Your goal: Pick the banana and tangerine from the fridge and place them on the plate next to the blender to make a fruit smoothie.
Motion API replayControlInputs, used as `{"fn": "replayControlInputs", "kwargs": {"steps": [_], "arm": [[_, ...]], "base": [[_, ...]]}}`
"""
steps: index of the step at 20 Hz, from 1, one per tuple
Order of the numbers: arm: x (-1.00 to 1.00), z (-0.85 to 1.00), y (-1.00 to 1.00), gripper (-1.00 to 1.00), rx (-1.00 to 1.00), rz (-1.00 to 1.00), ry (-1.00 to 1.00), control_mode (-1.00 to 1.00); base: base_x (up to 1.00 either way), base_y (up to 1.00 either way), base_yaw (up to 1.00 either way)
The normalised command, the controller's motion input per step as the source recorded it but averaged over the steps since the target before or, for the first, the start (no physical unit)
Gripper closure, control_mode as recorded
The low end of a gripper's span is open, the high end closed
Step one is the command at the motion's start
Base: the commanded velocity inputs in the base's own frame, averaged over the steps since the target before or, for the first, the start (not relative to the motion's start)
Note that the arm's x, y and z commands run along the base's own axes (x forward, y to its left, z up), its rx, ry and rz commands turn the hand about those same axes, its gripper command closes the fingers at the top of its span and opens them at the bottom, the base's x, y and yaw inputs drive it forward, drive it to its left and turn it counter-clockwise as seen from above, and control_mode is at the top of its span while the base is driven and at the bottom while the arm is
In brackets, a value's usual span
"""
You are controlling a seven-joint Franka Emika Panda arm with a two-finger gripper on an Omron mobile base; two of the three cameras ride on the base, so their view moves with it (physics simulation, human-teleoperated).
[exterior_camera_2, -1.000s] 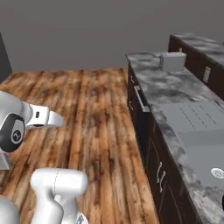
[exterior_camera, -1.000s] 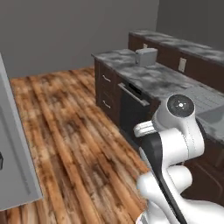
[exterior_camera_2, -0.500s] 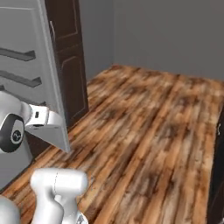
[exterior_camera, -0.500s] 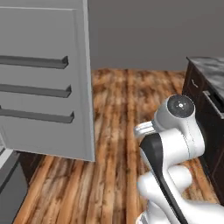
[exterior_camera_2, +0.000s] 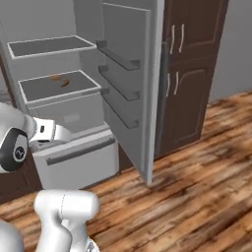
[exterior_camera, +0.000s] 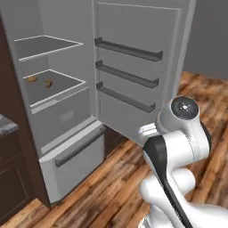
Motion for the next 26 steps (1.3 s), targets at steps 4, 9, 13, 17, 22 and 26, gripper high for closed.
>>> {"fn": "replayControlInputs", "kwargs": {"steps": [4, 9, 13, 17, 22, 26], "arm": [[0.00, 0.00, 0.00, -1.00, 0.00, 0.00, 0.00, 1.00], [0.00, 0.00, 0.00, -1.00, 0.00, 0.00, 0.00, 1.00], [0.00, 0.00, 0.00, -1.00, 0.00, 0.00, 0.00, 1.00], [0.00, 0.00, 0.00, -1.00, 0.00, 0.00, 0.00, 1.00], [0.00, 0.00, 0.00, -1.00, 0.00, 0.00, 0.00, 1.00], [0.00, 0.00, 0.00, -1.00, 0.00, 0.00, 0.00, 1.00]], "base": [[0.48, 0.64, 0.68], [0.90, 0.32, 0.46], [0.81, 0.00, 0.15], [0.94, -0.17, 0.06], [0.81, -0.68, 0.15], [0.30, -0.54, 0.13]]}}
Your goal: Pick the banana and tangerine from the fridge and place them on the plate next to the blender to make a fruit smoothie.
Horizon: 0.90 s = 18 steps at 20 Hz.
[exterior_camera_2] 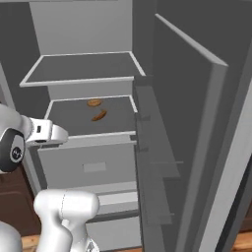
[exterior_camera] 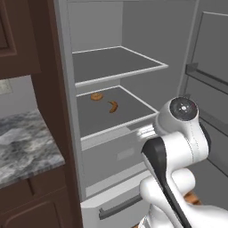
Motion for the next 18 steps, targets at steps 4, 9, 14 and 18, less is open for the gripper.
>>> {"fn": "replayControlInputs", "kwargs": {"steps": [4, 9, 14, 18], "arm": [[0.00, 0.00, 0.00, -1.00, 0.00, 0.00, 0.00, 1.00], [0.00, 0.00, 0.00, -1.00, 0.00, 0.00, 0.00, 1.00], [0.03, 0.00, 0.00, -1.00, 0.00, 0.00, 0.00, -1.00], [0.21, 0.05, 0.00, -1.00, 0.11, 0.00, -0.11, -1.00]], "base": [[0.04, -0.05, 0.00], [-0.17, -0.01, 0.00], [0.02, 0.00, 0.00], [0.00, 0.00, 0.00]]}}
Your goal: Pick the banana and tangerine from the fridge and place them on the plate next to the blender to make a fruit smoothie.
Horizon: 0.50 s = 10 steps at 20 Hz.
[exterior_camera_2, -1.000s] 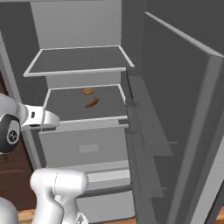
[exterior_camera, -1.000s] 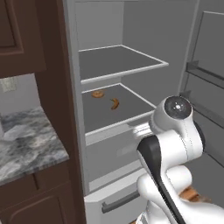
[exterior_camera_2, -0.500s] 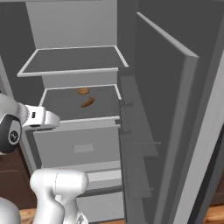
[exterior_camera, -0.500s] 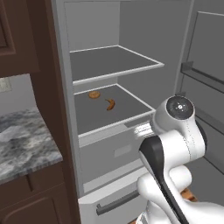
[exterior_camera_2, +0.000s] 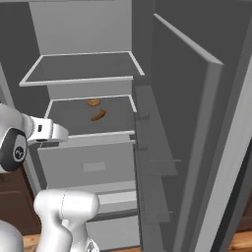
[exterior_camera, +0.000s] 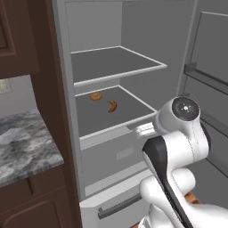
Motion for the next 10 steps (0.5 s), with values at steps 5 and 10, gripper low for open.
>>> {"fn": "replayControlInputs", "kwargs": {"steps": [5, 10], "arm": [[0.49, 0.00, 0.00, -1.00, 0.07, 0.00, -0.06, -1.00], [0.79, 0.00, -0.04, -1.00, 0.04, 0.00, 0.00, -1.00]], "base": [[0.00, 0.00, 0.00], [0.00, 0.00, 0.00]]}}
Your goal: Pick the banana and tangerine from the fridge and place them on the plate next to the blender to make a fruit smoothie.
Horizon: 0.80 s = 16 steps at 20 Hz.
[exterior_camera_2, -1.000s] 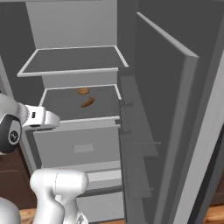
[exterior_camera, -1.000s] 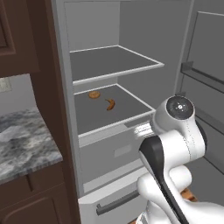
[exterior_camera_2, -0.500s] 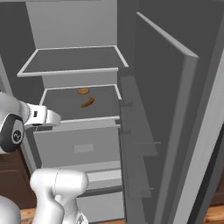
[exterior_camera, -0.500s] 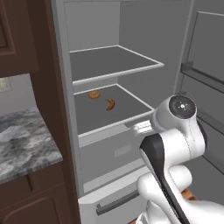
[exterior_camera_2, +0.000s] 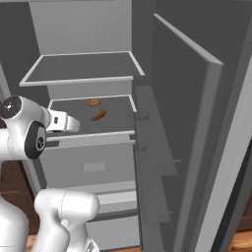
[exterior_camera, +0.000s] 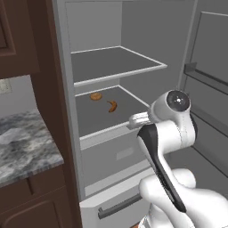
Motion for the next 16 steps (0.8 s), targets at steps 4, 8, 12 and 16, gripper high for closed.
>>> {"fn": "replayControlInputs", "kwargs": {"steps": [4, 8, 12, 16], "arm": [[0.54, -0.04, -0.06, -1.00, 0.01, 0.02, 0.02, -1.00], [0.41, -0.28, -0.01, -1.00, 0.02, 0.05, 0.00, -1.00], [0.49, -0.24, -0.01, -1.00, 0.02, 0.07, 0.04, -1.00], [0.46, -0.21, -0.13, -1.00, 0.04, 0.09, 0.04, -1.00]], "base": [[0.00, 0.00, 0.00], [0.00, 0.00, 0.00], [0.00, 0.00, 0.00], [0.00, 0.00, 0.00]]}}
